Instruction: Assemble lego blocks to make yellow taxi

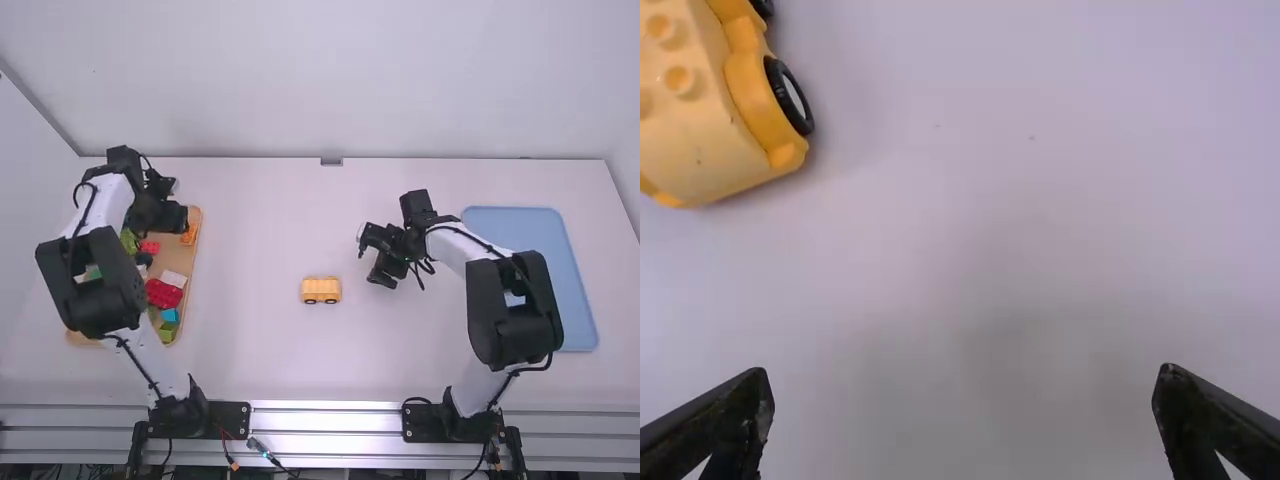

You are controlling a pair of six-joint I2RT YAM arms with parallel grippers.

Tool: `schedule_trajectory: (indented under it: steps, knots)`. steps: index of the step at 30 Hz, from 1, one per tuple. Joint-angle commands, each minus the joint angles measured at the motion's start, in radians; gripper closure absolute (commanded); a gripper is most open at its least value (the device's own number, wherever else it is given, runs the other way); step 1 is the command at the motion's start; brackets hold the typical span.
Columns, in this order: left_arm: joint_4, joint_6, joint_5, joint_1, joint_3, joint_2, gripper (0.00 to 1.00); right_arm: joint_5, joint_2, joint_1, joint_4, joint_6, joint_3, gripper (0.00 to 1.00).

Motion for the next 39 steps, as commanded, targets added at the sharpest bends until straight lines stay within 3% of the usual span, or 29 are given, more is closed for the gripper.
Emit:
schedule_trajectory:
  steps: [1, 4, 12, 28, 39]
  knots:
    - [0.003, 0.035, -0.007, -0.003, 0.014, 0.034, 0.22, -0.012, -0.016, 0.002, -0.001, -0.023, 0.004, 0.01]
    - [0.024, 0.032, -0.003, -0.003, 0.014, 0.061, 0.3, -0.013, -0.016, 0.002, 0.006, -0.023, 0.004, 0.01]
    - [0.139, 0.035, -0.004, -0.01, -0.054, 0.083, 0.35, -0.013, -0.016, 0.002, 0.004, -0.022, 0.004, 0.01]
    - [0.274, 0.035, 0.005, -0.01, -0.166, 0.083, 0.34, -0.012, -0.016, 0.002, -0.003, -0.023, 0.003, 0.01]
    - [0.351, 0.089, 0.051, -0.003, -0.202, 0.083, 0.4, -0.013, -0.016, 0.002, -0.006, -0.022, 0.003, 0.01]
